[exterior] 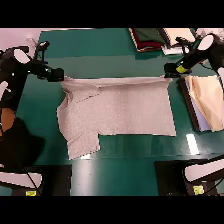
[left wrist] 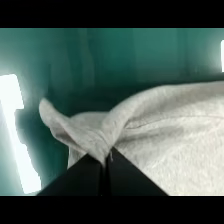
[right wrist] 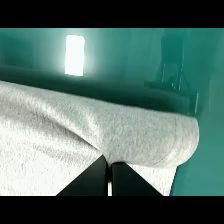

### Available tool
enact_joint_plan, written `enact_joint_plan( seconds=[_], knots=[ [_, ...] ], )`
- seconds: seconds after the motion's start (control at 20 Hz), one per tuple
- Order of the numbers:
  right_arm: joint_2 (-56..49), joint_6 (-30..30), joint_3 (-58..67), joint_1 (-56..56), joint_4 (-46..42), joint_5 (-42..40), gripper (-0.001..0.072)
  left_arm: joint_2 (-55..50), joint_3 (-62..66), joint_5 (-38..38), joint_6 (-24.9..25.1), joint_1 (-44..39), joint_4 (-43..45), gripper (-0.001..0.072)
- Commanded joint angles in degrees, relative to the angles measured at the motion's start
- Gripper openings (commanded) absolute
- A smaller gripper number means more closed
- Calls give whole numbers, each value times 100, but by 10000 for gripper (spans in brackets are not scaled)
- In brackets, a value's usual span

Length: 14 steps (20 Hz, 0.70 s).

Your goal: Fold the shirts.

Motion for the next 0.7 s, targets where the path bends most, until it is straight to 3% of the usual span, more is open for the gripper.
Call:
enact_joint_plan(
  seconds=[0.0,0.35,0.65],
  knots=[
    [-164,-195,264,17,-125,282,10,-105,28,-614,76,44,42,21],
    [-101,-197,52,17,-280,769,11,-105,-979,-570,76,44,-68,20],
    [321,-98,-1318,15,-260,-46,13,-103,-1113,-490,72,44,-219,21]
  ],
)
